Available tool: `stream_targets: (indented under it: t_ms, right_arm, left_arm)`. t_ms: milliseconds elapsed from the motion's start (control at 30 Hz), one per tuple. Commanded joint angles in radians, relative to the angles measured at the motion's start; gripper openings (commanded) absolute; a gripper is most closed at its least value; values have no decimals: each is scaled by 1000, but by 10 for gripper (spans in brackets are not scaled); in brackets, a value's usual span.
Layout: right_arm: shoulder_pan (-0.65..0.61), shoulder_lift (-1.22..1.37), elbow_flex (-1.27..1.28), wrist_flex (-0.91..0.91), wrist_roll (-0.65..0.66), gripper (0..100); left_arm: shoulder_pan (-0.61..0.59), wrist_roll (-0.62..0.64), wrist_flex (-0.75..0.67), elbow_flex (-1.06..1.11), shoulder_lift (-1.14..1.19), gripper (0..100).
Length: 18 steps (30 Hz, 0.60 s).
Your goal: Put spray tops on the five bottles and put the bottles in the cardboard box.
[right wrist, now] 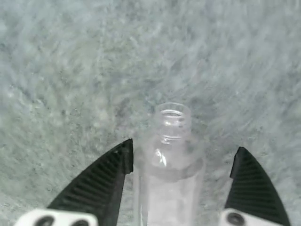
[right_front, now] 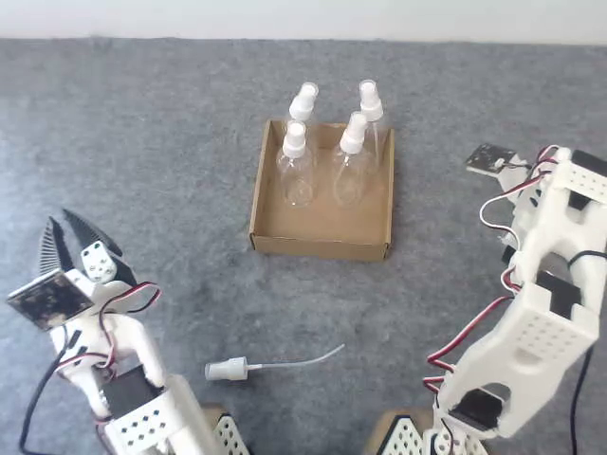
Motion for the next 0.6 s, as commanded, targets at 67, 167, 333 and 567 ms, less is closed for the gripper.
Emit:
stream_targets:
  t_ms: [67,167,333,567]
  right_arm:
    - [27,-19,15,-15,58,296]
    - [33,-19,26,-15,60,296]
    - [39,-19,61,-24,60,296]
    - [56,-28,58,-24,60,252]
  left_arm:
    - [6,-15,-8,-12,-17,62]
    - [6,-15,-8,-12,-17,62]
    - [6,-15,-8,-12,-17,62]
    - [6,-15,-8,-12,-17,62]
